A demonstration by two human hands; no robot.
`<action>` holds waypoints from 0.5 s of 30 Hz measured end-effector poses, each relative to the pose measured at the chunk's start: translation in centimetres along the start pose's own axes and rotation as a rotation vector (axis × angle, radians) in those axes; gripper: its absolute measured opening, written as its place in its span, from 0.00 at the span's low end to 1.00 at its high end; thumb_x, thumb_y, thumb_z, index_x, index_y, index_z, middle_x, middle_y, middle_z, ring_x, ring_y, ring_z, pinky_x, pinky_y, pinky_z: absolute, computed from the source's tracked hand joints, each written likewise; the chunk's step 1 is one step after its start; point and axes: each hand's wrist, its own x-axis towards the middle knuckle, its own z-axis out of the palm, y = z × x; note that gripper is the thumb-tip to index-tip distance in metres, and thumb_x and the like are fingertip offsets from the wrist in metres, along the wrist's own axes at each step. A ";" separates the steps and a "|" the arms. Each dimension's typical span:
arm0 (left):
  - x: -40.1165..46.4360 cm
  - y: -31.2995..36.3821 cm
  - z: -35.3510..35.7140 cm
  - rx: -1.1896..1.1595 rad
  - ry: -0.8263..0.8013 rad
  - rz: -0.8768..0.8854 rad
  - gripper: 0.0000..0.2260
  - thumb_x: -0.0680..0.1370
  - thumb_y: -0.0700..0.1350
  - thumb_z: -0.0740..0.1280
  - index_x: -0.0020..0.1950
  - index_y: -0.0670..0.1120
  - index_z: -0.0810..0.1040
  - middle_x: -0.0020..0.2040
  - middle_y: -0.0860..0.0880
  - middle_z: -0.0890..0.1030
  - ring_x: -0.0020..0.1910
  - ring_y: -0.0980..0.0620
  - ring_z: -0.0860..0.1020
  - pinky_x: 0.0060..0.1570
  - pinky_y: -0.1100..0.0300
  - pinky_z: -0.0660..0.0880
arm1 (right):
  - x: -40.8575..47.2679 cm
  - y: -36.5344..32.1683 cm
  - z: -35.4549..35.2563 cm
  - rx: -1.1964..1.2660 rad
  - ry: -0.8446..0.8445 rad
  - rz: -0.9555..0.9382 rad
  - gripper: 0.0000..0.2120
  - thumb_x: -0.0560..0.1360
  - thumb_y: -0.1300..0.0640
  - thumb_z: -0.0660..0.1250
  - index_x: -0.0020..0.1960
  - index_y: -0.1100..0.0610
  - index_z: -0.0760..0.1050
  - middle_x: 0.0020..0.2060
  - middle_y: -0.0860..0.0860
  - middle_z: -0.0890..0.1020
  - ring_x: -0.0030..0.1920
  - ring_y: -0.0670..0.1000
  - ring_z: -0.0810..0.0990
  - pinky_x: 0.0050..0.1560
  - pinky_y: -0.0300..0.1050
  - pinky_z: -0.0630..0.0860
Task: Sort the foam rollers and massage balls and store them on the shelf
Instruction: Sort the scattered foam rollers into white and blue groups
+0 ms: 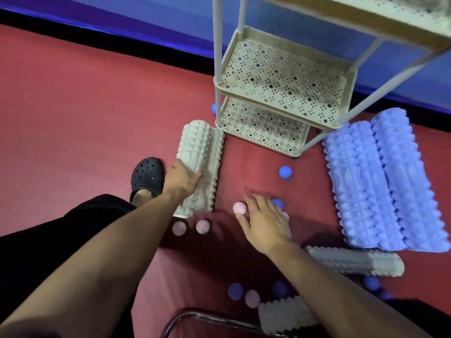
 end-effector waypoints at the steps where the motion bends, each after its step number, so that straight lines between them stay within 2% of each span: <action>1: 0.5 0.1 0.3 0.010 0.027 0.008 0.34 0.80 0.60 0.65 0.73 0.36 0.60 0.69 0.34 0.68 0.65 0.32 0.71 0.60 0.45 0.71 | 0.0 0.7 0.5 -0.033 0.021 -0.011 0.26 0.79 0.40 0.61 0.71 0.53 0.73 0.65 0.52 0.78 0.61 0.57 0.79 0.63 0.52 0.73; 3: 1.8 -0.1 1.3 0.015 0.063 0.030 0.35 0.80 0.59 0.65 0.73 0.35 0.59 0.68 0.33 0.67 0.65 0.32 0.70 0.61 0.44 0.70 | 0.0 2.2 1.5 -0.078 0.008 -0.021 0.28 0.76 0.39 0.57 0.68 0.53 0.75 0.61 0.53 0.80 0.58 0.58 0.80 0.61 0.53 0.75; 5: 2.6 -0.2 2.3 0.028 0.083 0.042 0.36 0.80 0.59 0.65 0.74 0.35 0.58 0.68 0.32 0.67 0.66 0.32 0.69 0.63 0.44 0.68 | -0.2 4.1 2.3 -0.074 -0.070 -0.021 0.30 0.76 0.38 0.53 0.70 0.53 0.74 0.62 0.53 0.79 0.61 0.58 0.79 0.62 0.55 0.74; 9: 2.6 0.0 4.2 0.073 0.155 0.009 0.38 0.79 0.57 0.65 0.78 0.36 0.54 0.70 0.33 0.65 0.68 0.32 0.65 0.68 0.39 0.64 | -1.8 9.2 4.2 -0.118 -0.079 -0.040 0.30 0.74 0.39 0.60 0.69 0.56 0.76 0.61 0.54 0.80 0.59 0.58 0.80 0.59 0.54 0.74; 10: 2.3 0.0 4.8 0.122 0.207 0.051 0.38 0.79 0.56 0.65 0.79 0.37 0.53 0.71 0.33 0.64 0.69 0.32 0.64 0.69 0.39 0.63 | -2.5 10.6 4.7 -0.125 -0.074 -0.043 0.29 0.73 0.40 0.62 0.67 0.56 0.77 0.60 0.54 0.81 0.57 0.58 0.80 0.57 0.54 0.74; 12: 1.1 0.1 6.0 0.272 0.310 0.264 0.35 0.80 0.55 0.63 0.79 0.38 0.55 0.73 0.33 0.63 0.72 0.32 0.63 0.72 0.38 0.60 | -3.7 13.3 5.5 -0.137 -0.090 -0.027 0.30 0.72 0.40 0.63 0.67 0.56 0.77 0.58 0.55 0.81 0.54 0.59 0.81 0.54 0.55 0.76; 15: -1.2 1.1 8.6 0.396 0.331 0.563 0.32 0.80 0.56 0.58 0.79 0.41 0.58 0.78 0.38 0.61 0.76 0.36 0.60 0.75 0.39 0.54 | -5.6 17.1 6.1 -0.159 -0.203 0.087 0.32 0.71 0.37 0.58 0.66 0.55 0.78 0.57 0.56 0.82 0.53 0.60 0.82 0.53 0.56 0.78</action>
